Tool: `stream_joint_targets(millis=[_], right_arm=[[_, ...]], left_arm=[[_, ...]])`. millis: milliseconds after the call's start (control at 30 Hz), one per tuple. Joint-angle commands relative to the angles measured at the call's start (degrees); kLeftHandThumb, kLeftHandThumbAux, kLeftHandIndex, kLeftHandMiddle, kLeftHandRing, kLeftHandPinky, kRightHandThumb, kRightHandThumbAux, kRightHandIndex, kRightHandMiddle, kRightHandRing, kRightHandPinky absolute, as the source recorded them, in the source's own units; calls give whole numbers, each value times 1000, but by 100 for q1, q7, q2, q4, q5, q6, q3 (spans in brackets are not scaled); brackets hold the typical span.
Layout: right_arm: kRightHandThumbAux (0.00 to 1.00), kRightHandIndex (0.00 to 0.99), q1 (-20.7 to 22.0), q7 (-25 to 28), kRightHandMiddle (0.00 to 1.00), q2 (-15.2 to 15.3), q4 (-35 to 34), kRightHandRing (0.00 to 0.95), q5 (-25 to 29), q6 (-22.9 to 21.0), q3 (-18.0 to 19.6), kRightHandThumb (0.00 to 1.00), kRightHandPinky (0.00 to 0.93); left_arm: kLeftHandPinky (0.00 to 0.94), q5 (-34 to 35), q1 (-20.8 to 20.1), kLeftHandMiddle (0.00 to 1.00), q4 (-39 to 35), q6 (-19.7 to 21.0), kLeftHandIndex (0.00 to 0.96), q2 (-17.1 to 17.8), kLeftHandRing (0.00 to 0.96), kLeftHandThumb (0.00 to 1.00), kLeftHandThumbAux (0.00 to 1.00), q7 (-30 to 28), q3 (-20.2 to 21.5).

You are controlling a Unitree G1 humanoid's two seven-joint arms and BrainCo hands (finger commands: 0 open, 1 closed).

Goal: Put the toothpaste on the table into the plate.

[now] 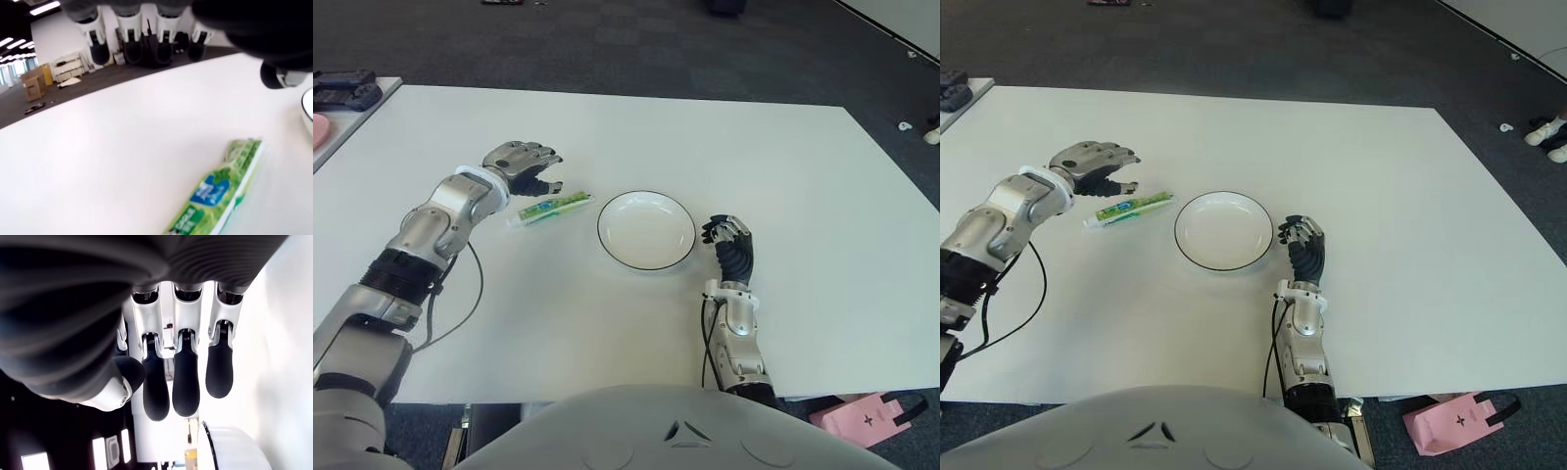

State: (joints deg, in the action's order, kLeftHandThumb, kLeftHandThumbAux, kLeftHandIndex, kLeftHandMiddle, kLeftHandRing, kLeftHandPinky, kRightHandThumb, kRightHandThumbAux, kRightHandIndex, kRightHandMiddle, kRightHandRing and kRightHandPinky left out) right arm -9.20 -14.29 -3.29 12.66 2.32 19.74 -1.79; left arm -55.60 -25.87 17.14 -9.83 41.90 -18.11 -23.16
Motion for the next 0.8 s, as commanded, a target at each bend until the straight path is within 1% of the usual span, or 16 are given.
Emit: stream_joint_targets(millis=[33, 133, 233, 400, 600, 700, 800], right_arm=[[728, 431, -593, -97, 557, -382, 307, 549, 26, -505, -10, 701, 546], [728, 431, -624, -102, 556, -382, 260, 551, 36, -519, -39, 703, 548], [727, 431, -640, -96, 553, -380, 248, 551, 52, -504, -51, 703, 547], [727, 431, -665, -68, 546, -379, 264, 543, 91, -407, -45, 704, 541], [728, 431, -693, -130, 543, -439, 275, 543, 109, -359, -30, 705, 547], [728, 430, -713, -133, 545, -436, 243, 547, 118, -424, -39, 705, 549], [728, 431, -742, -165, 546, -445, 222, 547, 98, -393, -52, 705, 551]], left_arm=[[0, -193, -375, 0, 478, -414, 0, 98, 0, 453, 98, -221, -394], [0, -242, -621, 0, 753, -653, 0, 114, 0, 441, 103, -406, -594], [0, -238, -776, 0, 926, -795, 0, 111, 0, 439, 108, -558, -713], [0, -324, -1046, 0, 1236, -1069, 0, 95, 0, 459, 108, -851, -996], [0, -437, -1247, 0, 1521, -1245, 0, 75, 0, 469, 103, -909, -1229], [0, -540, -1360, 0, 1639, -1356, 0, 71, 0, 472, 103, -924, -1385], [0, -580, -1408, 0, 1717, -1408, 0, 55, 0, 473, 105, -889, -1456]])
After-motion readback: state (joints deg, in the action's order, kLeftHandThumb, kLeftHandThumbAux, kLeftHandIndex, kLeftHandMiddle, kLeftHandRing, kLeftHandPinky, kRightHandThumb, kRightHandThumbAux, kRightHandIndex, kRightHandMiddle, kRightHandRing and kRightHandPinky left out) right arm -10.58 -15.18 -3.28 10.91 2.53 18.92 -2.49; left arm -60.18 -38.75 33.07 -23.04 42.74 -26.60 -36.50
